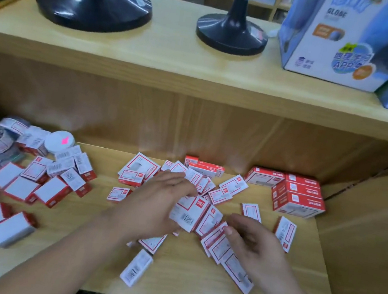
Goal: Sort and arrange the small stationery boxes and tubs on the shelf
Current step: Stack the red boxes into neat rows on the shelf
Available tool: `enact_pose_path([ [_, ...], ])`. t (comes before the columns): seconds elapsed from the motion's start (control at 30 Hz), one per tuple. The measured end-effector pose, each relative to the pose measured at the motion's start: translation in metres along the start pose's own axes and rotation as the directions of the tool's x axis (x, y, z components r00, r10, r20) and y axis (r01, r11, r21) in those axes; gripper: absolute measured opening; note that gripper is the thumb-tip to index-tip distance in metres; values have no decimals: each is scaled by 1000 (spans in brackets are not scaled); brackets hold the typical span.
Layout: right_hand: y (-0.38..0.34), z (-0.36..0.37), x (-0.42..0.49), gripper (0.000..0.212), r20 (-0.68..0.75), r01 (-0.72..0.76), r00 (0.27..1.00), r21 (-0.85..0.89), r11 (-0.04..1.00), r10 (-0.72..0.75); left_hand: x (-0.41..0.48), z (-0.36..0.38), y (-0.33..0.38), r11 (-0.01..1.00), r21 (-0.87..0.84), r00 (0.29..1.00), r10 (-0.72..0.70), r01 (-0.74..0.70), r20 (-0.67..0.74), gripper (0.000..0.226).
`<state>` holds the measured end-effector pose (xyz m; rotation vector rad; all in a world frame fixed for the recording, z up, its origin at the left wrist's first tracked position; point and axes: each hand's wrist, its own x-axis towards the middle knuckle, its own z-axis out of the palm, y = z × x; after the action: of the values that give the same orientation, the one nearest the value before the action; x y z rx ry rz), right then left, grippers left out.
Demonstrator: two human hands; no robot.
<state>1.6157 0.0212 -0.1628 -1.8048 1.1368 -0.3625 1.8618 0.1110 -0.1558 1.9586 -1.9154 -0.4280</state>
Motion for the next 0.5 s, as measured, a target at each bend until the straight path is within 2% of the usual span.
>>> enact_pose_path([
  [0.03,-7,-3,-1,16,-37,13,999,52,999,-11,2,-5,8,1000,-10,999,21,-22,-38,77],
  [0.1,-23,-11,-3,29,-73,43,997,161,986,-32,6,-13,29,997,-52,993,42,-49,-114,84],
  [0.13,-30,-17,-5,35,-48,31,999,246,969,-19,9,-14,41,995,-78,989,56,-67,-140,87],
  [0.23,-48,-29,-9,18,57,-31,998,485,874,3,14,-12,68,976,-176,976,91,-127,-197,89],
  [0.37,-51,-51,-20,21,28,-7,1000,516,857,-8,18,-5,79,861,-503,970,-53,-77,-238,86],
  [0.47,-53,-58,-22,15,-118,47,993,443,895,7,17,1,83,917,-397,926,-125,-30,-357,65],
  [0.5,-52,-55,-21,11,-182,69,983,419,905,9,15,3,89,920,-390,928,-123,-26,-351,63],
])
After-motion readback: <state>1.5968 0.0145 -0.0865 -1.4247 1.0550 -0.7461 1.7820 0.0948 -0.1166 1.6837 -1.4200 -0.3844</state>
